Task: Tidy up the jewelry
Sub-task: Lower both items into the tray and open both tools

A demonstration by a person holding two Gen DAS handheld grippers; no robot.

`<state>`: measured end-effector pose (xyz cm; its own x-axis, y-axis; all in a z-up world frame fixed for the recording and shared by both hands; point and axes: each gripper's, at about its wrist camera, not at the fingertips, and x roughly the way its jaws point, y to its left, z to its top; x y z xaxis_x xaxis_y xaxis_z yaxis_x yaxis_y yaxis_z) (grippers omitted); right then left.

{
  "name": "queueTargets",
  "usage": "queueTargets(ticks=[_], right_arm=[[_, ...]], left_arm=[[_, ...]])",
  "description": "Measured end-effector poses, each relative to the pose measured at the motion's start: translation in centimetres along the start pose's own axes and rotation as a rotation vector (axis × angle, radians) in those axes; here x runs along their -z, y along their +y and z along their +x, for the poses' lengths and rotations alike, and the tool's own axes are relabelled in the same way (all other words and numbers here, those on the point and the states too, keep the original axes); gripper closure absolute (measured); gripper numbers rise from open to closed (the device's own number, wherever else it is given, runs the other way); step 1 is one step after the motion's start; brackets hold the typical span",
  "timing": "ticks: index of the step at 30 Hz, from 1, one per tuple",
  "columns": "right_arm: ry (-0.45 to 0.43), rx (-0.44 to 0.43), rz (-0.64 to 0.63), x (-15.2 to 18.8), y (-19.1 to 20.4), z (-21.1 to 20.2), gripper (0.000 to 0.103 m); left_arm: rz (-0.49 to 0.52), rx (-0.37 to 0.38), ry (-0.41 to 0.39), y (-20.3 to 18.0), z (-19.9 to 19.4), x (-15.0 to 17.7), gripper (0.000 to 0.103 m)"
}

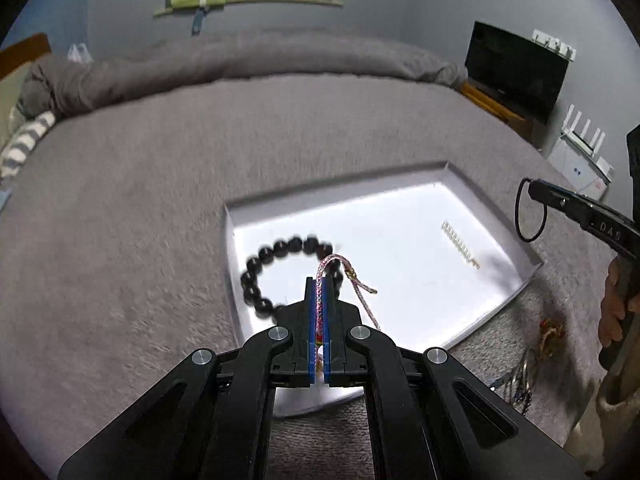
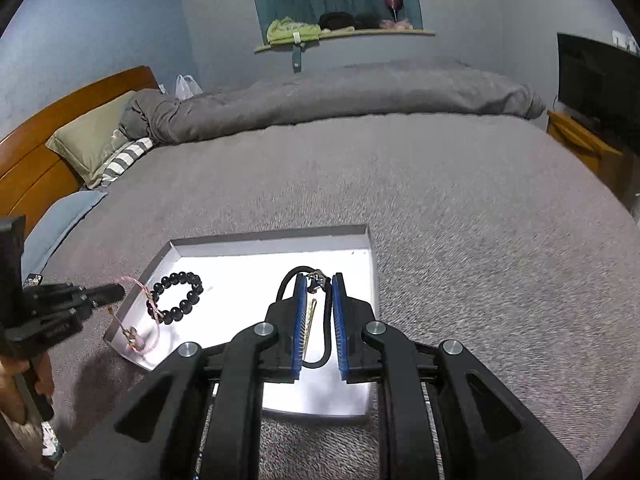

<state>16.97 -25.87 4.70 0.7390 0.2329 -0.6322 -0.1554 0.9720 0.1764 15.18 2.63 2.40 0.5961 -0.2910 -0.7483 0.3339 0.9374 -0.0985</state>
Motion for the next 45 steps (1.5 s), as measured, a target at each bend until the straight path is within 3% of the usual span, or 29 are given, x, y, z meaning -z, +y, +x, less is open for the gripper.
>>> queueTargets(ticks=[7, 15, 38, 45], right_arm=[[0.103, 0.021, -0.008, 2.1, 0.1, 2.5, 0.09], [0.161, 0.061, -0.012, 3.3, -0.2, 3.7, 0.09], [0.173, 0.089, -0.061, 3.8, 0.3, 4.3, 0.09], [0.166, 0.058, -0.046, 4.0, 0.2, 3.9, 0.083]], left_arm=[[-0.003, -0.008, 0.071, 0.6, 2.0, 1.6, 0.101], [-0.007, -0.041, 0.107, 1.3, 2.9, 2.4, 0.101], [0.062, -0.099, 0.131, 0.2, 4.6, 2.9, 0.101], [0.066, -0.102, 0.133, 0.1, 4.7, 3.0, 0.1]])
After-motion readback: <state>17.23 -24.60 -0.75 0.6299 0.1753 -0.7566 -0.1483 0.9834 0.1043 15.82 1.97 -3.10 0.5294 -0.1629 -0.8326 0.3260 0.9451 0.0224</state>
